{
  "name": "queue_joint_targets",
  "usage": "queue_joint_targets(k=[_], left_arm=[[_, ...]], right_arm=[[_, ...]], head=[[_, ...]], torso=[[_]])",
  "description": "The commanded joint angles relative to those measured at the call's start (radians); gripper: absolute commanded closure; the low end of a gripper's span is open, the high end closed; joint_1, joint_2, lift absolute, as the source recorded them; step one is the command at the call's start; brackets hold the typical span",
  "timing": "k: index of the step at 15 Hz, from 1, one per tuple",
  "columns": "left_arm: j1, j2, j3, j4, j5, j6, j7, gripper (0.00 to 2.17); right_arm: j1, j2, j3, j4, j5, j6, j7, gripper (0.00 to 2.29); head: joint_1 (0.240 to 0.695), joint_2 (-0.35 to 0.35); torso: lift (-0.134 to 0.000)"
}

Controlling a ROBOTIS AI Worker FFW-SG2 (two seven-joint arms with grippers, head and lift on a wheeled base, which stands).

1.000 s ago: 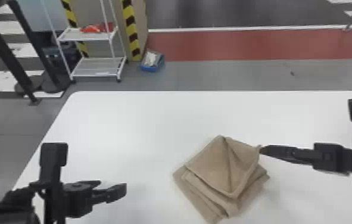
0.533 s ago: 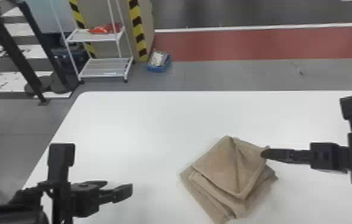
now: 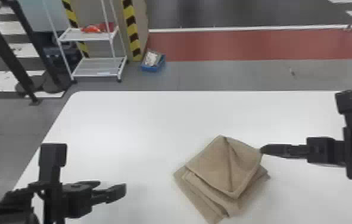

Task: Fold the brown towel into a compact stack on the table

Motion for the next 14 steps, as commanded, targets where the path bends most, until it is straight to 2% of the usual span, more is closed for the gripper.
queue_joint_targets(k=[1,4,7,8,9,12,14], left_arm=[[0.003,-0.006,0.002,-0.002,0.0,0.0,-0.001,0.15],[0.003,-0.006,0.01,-0.002,0.0,0.0,-0.004,0.15],[0.003,-0.006,0.007,0.0,0.003,0.0,-0.003,0.15],[0.003,-0.006,0.007,0.0,0.003,0.0,-0.004,0.15],[0.003,-0.006,0.008,0.0,0.003,0.0,-0.004,0.15],[0.008,-0.006,0.016,0.002,0.005,-0.003,-0.004,0.15],[0.008,-0.006,0.018,0.002,0.006,-0.006,-0.004,0.15]], right_arm=[[-0.011,0.001,0.033,0.017,0.044,0.002,0.003,0.82],[-0.022,0.004,0.055,0.038,0.076,0.002,0.003,0.82],[-0.017,0.013,0.059,0.04,0.073,0.002,0.003,0.83],[-0.017,0.013,0.062,0.041,0.073,0.002,0.003,1.06],[-0.021,0.015,0.074,0.049,0.079,0.002,0.003,1.54],[-0.019,0.015,0.065,0.052,0.072,0.002,0.003,1.66],[-0.013,0.023,0.044,0.024,0.007,0.002,0.003,1.66]], head=[[0.695,0.086],[0.695,0.091],[0.695,0.096],[0.695,0.098],[0.695,0.102],[0.695,0.108],[0.695,0.113]], torso=[[-0.124],[-0.124],[-0.124],[-0.124],[-0.124],[-0.124],[-0.124]])
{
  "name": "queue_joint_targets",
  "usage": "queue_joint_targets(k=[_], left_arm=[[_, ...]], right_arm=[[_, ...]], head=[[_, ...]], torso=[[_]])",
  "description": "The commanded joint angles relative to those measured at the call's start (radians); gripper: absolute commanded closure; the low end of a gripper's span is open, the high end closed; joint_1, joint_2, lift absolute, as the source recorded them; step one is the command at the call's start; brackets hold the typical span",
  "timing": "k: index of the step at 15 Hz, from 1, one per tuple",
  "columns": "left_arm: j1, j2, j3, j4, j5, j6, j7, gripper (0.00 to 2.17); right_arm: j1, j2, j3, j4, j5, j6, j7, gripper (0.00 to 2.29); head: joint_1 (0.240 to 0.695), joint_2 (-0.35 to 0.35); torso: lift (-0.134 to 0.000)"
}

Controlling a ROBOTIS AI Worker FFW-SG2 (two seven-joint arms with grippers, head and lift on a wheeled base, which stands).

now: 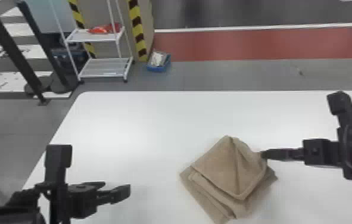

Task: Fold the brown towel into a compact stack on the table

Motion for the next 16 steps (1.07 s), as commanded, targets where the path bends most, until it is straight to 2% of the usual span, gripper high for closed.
queue_joint_targets(k=[1,2,5,10,12,14,16], left_arm=[[0.0,-0.006,0.003,0.0,0.002,-0.001,0.0,0.15],[0.002,-0.006,0.003,-0.002,0.002,-0.001,0.0,0.15],[0.002,-0.006,0.006,-0.002,0.004,-0.001,0.0,0.15],[0.003,-0.006,0.004,-0.003,0.004,-0.001,0.0,0.15],[0.003,-0.006,0.006,-0.002,0.004,-0.001,0.0,0.15],[0.003,-0.006,0.01,-0.002,0.005,-0.001,-0.002,0.15],[0.002,-0.006,0.01,0.0,0.005,-0.001,-0.002,0.15]], right_arm=[[0.006,0.006,-0.016,-0.045,-0.071,0.002,0.003,1.66],[0.012,0.02,-0.028,-0.081,-0.103,0.002,0.003,1.66],[0.015,0.033,-0.032,-0.133,-0.2,0.002,0.003,1.66],[0.057,0.033,0.143,-0.071,-0.152,0.002,0.003,1.66],[0.072,0.033,0.183,-0.036,-0.142,0.002,0.003,1.66],[0.086,0.033,0.182,-0.032,-0.16,-0.012,0.003,1.66],[0.09,0.033,0.153,-0.041,-0.24,-0.061,0.003,1.66]], head=[[0.695,0.116],[0.695,0.122],[0.695,0.154],[0.695,0.218],[0.695,0.248],[0.695,0.27],[0.695,0.291]], torso=[[-0.124],[-0.124],[-0.124],[-0.124],[-0.124],[-0.124],[-0.124]])
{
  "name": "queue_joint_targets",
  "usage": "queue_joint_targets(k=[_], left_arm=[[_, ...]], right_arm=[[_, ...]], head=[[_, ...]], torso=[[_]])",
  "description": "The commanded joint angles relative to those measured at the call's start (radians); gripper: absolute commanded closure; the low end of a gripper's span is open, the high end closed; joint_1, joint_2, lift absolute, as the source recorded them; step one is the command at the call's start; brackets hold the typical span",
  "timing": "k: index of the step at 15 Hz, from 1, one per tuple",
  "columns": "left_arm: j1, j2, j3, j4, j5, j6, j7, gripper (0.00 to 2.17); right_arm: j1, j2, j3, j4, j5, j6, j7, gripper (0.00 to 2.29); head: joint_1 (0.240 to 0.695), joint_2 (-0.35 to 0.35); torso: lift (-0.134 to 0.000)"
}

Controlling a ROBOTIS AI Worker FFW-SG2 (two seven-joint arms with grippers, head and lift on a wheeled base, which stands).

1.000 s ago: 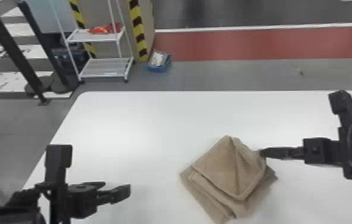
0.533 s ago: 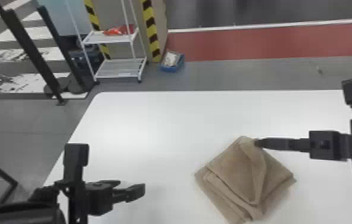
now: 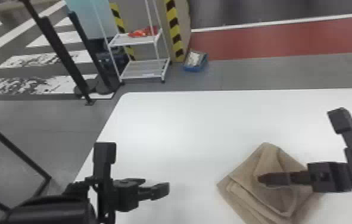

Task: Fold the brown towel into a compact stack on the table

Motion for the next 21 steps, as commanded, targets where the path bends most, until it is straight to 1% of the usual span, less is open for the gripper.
queue_joint_targets(k=[1,2,4,6,9,10,13,14,16,17,19,21], left_arm=[[0.0,-0.006,0.002,0.001,0.003,-0.003,0.001,0.15],[0.0,-0.006,0.002,0.001,0.006,-0.003,0.0,0.15],[0.0,-0.006,0.005,0.001,0.006,-0.006,0.0,0.15],[0.0,-0.006,0.008,0.001,0.008,-0.006,0.0,0.15],[-0.002,-0.006,0.008,0.003,0.011,-0.006,0.0,0.15],[-0.002,-0.006,0.008,0.003,0.013,-0.006,0.0,0.15],[0.0,-0.006,0.008,0.001,0.013,-0.006,0.0,0.15],[0.0,-0.006,0.008,0.0,0.013,-0.006,0.0,0.15],[0.0,-0.006,0.01,-0.002,0.013,-0.006,-0.003,0.15],[0.0,-0.006,0.01,-0.004,0.013,-0.006,-0.003,0.15],[0.0,-0.006,0.007,-0.005,0.013,-0.006,-0.003,0.15],[-0.002,-0.006,0.005,-0.005,0.013,-0.006,-0.002,0.15]], right_arm=[[0.007,0.001,-0.033,-0.009,-0.097,-0.054,0.003,1.66],[0.016,0.001,-0.045,-0.014,-0.141,-0.094,0.003,1.66],[0.034,0.001,-0.056,-0.015,-0.223,-0.155,-0.038,1.66],[0.034,0.001,-0.048,0.005,-0.23,-0.17,-0.049,1.66],[0.036,0.001,0.008,0.094,-0.23,-0.223,-0.064,1.66],[0.042,0.001,0.015,0.118,-0.243,-0.281,-0.066,1.66],[0.047,0.001,0.019,0.164,-0.318,-0.339,-0.063,1.63],[0.05,0.001,0.021,0.174,-0.344,-0.339,-0.049,1.27],[0.063,0.001,-0.008,0.175,-0.424,-0.351,-0.029,0.03],[0.067,0.001,-0.036,0.174,-0.465,-0.351,-0.011,0.0],[0.07,0.001,-0.11,0.172,-0.54,-0.333,-0.003,0.01],[0.047,0.001,-0.206,0.174,-0.605,-0.241,-0.003,0.02]], head=[[0.695,0.297],[0.695,0.301],[0.695,0.308],[0.695,0.321],[0.695,0.335],[0.695,0.341],[0.695,0.35],[0.695,0.35],[0.695,0.35],[0.695,0.35],[0.695,0.35],[0.695,0.35]], torso=[[-0.124],[-0.124],[-0.124],[-0.124],[-0.124],[-0.124],[-0.124],[-0.124],[-0.124],[-0.124],[-0.124],[-0.124]])
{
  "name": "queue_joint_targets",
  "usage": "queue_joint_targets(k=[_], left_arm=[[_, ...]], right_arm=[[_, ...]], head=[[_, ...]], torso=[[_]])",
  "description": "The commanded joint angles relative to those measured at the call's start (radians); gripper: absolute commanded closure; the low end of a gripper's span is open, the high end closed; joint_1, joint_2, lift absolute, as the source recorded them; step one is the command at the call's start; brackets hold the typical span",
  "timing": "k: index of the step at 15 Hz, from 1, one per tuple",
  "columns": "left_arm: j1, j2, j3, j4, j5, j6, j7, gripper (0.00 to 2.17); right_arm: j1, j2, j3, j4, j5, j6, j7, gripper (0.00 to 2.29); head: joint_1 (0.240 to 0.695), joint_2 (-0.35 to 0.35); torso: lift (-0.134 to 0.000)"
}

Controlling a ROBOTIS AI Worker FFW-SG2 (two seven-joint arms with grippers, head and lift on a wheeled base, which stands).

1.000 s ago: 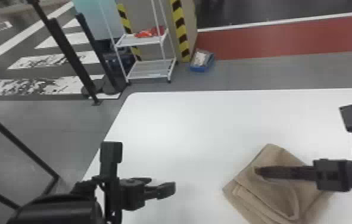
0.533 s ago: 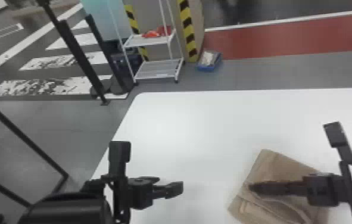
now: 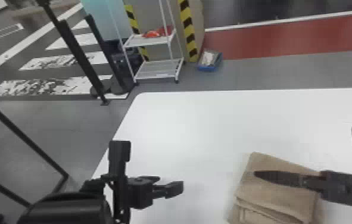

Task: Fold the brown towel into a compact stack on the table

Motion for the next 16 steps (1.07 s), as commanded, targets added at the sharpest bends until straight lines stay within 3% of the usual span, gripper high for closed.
queue_joint_targets(k=[1,3,7,9,13,14,16], left_arm=[[-0.002,-0.006,-0.005,0.0,0.0,0.0,0.003,0.15],[-0.004,-0.006,-0.012,0.0,0.0,0.0,0.005,0.15],[-0.004,-0.006,-0.015,-0.002,0.0,0.003,0.017,0.15],[-0.005,-0.006,-0.017,-0.002,0.0,0.0,0.031,0.15],[0.008,-0.006,-0.017,-0.006,0.071,-0.062,0.049,0.15],[0.025,-0.006,-0.026,-0.006,0.11,-0.12,0.076,0.15],[0.064,-0.006,-0.063,-0.023,0.167,-0.203,0.112,0.15]], right_arm=[[-0.024,0.001,-0.106,0.001,-0.074,0.105,0.0,0.03],[-0.03,0.001,-0.152,0.002,-0.118,0.151,0.003,0.03],[-0.027,0.001,-0.227,0.007,-0.127,0.138,0.006,0.06],[-0.009,0.001,-0.239,-0.024,-0.07,-0.037,0.006,0.07],[0.043,0.001,-0.239,-0.13,0.17,-0.399,-0.005,0.07],[0.045,0.001,-0.239,-0.133,0.241,-0.46,-0.034,0.08],[0.054,-0.003,-0.235,-0.133,0.328,-0.518,-0.163,0.1]], head=[[0.695,0.35],[0.695,0.33],[0.695,0.28],[0.695,0.262],[0.695,0.2],[0.695,0.183],[0.695,0.147]], torso=[[-0.124],[-0.124],[-0.124],[-0.124],[-0.124],[-0.124],[-0.124]])
